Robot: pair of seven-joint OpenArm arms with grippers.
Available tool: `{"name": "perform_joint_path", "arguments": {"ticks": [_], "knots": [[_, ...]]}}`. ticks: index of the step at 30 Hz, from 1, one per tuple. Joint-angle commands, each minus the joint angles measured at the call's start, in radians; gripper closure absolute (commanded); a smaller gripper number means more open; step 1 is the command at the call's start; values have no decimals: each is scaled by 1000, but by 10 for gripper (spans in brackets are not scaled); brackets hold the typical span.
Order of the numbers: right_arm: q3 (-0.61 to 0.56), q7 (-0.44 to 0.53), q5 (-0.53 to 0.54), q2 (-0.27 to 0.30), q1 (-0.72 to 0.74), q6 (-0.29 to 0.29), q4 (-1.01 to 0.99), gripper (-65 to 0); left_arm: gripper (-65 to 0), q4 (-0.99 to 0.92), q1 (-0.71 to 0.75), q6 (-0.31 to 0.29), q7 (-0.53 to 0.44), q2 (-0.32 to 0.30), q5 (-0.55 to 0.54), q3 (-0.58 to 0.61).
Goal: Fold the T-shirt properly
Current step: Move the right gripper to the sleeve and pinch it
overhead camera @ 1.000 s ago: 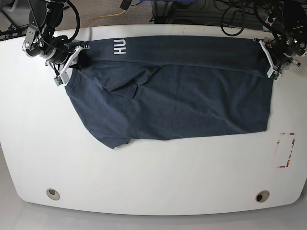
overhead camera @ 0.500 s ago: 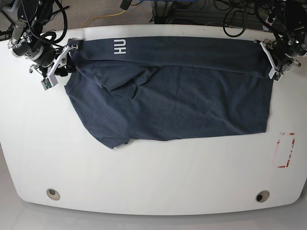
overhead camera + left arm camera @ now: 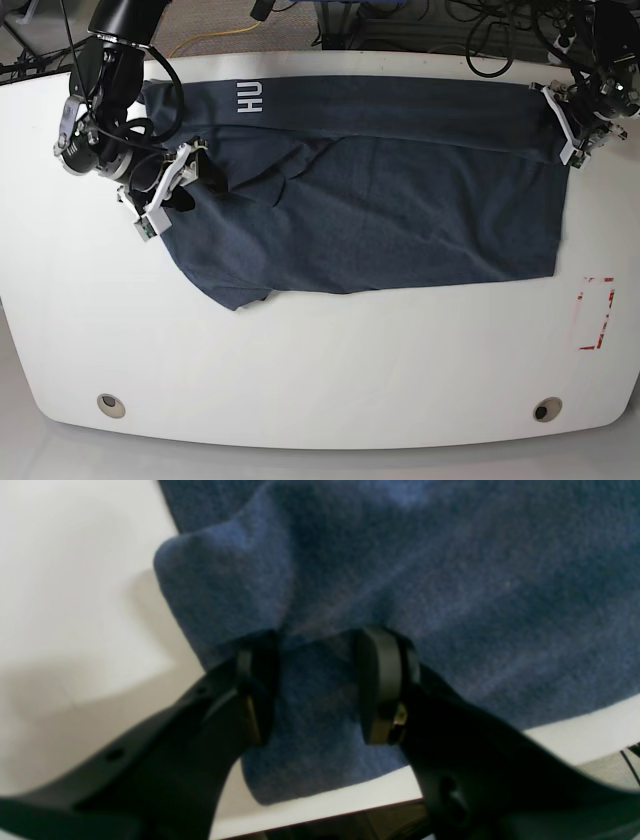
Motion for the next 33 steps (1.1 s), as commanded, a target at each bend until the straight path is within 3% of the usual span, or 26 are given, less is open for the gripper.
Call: {"name": "perform_joint_path", "arguments": {"ticks": [1,16,27,29,33], "knots": [[-25,20,-8,15,48,6,-11,-380,-242,-8,13,-1,48,-2,41,5],[-289,21,-214,-19,197,6,-164,-379,-242,-8,13,-1,48,0,41,5],[-355,24,-223,-42,194,6,-187,-373,-242,-11,13,-1,48,0,41,4],[-355,26,-223,-42,194,6,-187,-335,-242,-11,13,-1,47,0,41,4],[-355,54,-221,-42,192,6,-187,-128,-242,-10,13,-1,47,1,41,4]]}}
